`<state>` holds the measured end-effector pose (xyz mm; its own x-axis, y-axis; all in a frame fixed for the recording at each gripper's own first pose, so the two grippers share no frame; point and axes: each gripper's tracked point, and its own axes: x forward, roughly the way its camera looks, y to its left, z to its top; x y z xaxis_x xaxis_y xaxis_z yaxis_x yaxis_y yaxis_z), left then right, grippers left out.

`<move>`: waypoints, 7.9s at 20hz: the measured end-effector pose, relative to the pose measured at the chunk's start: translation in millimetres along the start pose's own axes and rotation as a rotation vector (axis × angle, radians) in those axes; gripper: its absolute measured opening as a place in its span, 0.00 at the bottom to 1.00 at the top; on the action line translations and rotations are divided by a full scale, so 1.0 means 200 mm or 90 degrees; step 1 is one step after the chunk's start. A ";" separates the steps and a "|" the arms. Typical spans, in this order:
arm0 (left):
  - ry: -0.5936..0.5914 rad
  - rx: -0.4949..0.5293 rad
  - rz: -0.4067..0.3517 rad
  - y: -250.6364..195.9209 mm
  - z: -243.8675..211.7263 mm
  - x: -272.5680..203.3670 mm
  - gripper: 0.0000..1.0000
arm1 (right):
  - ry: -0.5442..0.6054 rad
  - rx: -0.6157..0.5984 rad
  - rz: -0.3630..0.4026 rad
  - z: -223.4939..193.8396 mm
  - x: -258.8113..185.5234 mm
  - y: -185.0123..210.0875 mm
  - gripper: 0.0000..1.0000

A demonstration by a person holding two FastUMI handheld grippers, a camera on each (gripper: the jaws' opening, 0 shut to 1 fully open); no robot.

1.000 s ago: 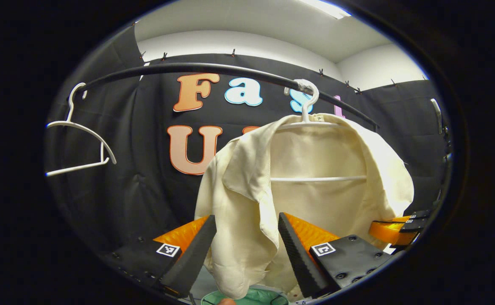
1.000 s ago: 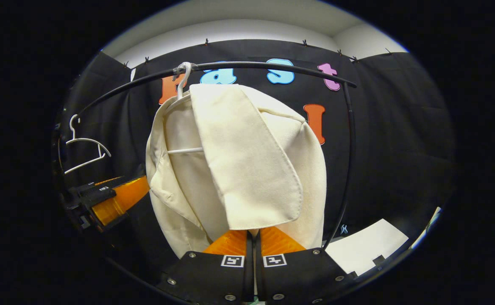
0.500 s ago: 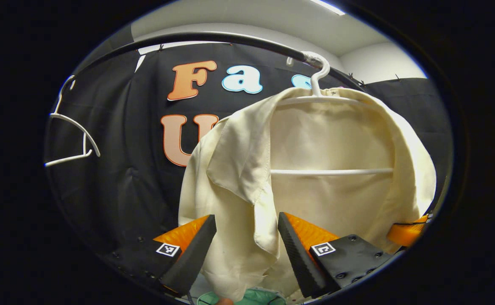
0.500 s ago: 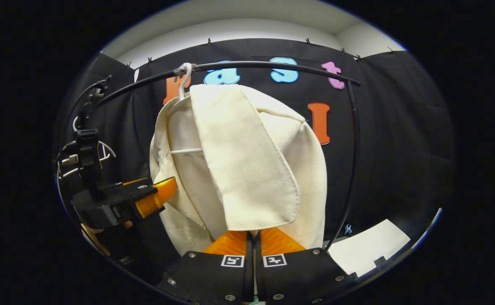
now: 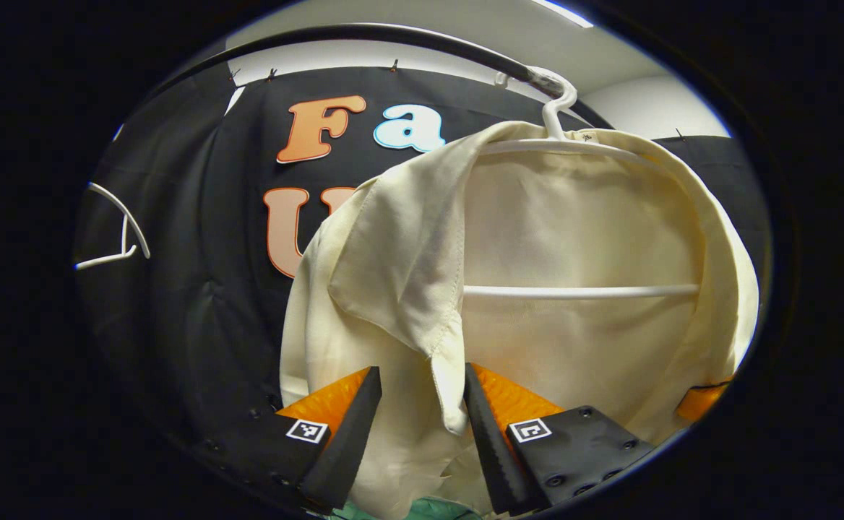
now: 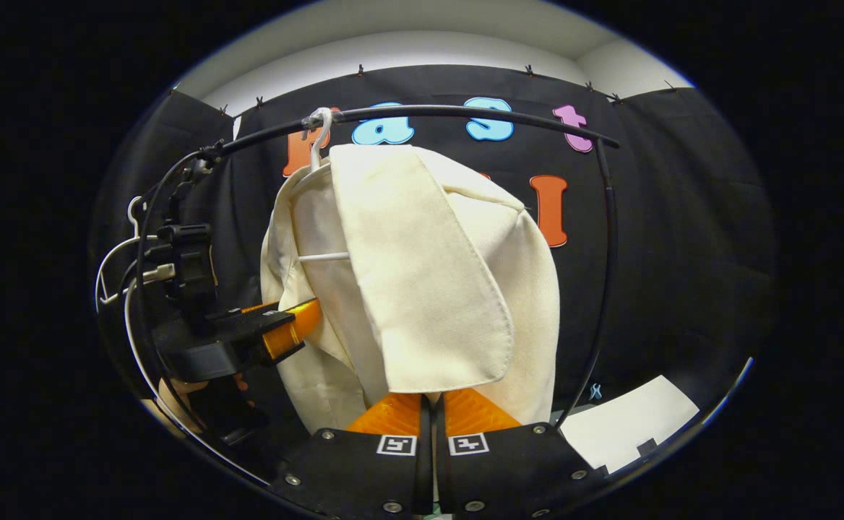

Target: Grasp the clothes on the hanger with both hands and then place them into the laundry hamper below.

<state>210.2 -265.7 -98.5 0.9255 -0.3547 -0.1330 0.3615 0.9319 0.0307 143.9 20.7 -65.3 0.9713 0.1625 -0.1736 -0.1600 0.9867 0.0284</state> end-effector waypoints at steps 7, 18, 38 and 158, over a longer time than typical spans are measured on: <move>0.016 -0.006 -0.030 0.00 -0.02 0.01 0.23 | -0.006 0.004 -0.003 0.03 -0.05 0.00 0.02; -0.007 0.010 0.029 0.26 0.18 -0.17 0.07 | -0.050 0.015 -0.016 0.24 -0.16 -0.04 0.02; -0.099 0.057 0.139 0.79 0.62 -0.35 0.06 | -0.157 0.046 -0.056 0.80 -0.32 -0.44 0.00; 0.589 -0.050 0.126 0.61 -1.66 -0.95 0.26 | 0.360 0.009 0.013 -1.49 0.15 0.41 0.26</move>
<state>41.2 -59.6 -398.3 0.5001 -0.0192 -0.8658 0.1676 0.9830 0.0750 106.8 107.1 -360.9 0.7222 0.1591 -0.6731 -0.1711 0.9840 0.0491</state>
